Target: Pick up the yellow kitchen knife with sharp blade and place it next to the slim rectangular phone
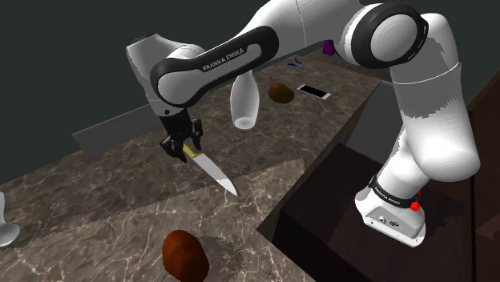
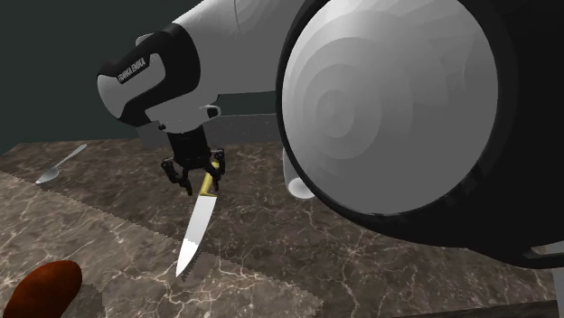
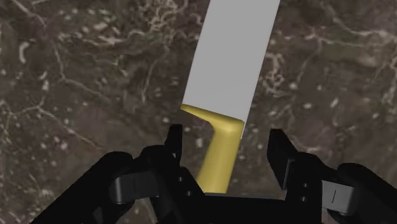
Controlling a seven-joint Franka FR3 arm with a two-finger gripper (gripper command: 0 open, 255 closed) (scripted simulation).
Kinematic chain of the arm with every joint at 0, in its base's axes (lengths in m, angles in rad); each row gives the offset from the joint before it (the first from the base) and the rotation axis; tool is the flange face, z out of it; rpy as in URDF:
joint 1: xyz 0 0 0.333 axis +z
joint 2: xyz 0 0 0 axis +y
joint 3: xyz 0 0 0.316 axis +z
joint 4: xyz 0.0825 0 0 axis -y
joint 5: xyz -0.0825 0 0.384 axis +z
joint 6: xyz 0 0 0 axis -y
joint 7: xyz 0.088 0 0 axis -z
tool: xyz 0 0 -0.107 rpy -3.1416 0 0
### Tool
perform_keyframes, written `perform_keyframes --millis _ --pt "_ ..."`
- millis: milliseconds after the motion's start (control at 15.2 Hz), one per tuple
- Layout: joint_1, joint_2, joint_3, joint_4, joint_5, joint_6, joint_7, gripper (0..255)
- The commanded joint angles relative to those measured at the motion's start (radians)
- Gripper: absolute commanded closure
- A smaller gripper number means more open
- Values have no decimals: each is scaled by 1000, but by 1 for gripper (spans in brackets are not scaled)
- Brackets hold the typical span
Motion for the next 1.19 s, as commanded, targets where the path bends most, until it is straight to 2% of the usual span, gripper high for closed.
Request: perform_keyframes --millis 0,528,1122 --pt "0 0 0 0 0 0 0 255" --pt "0 0 0 0 0 0 0 255" --pt "2 -34 7 69 11 -101 -6 255"
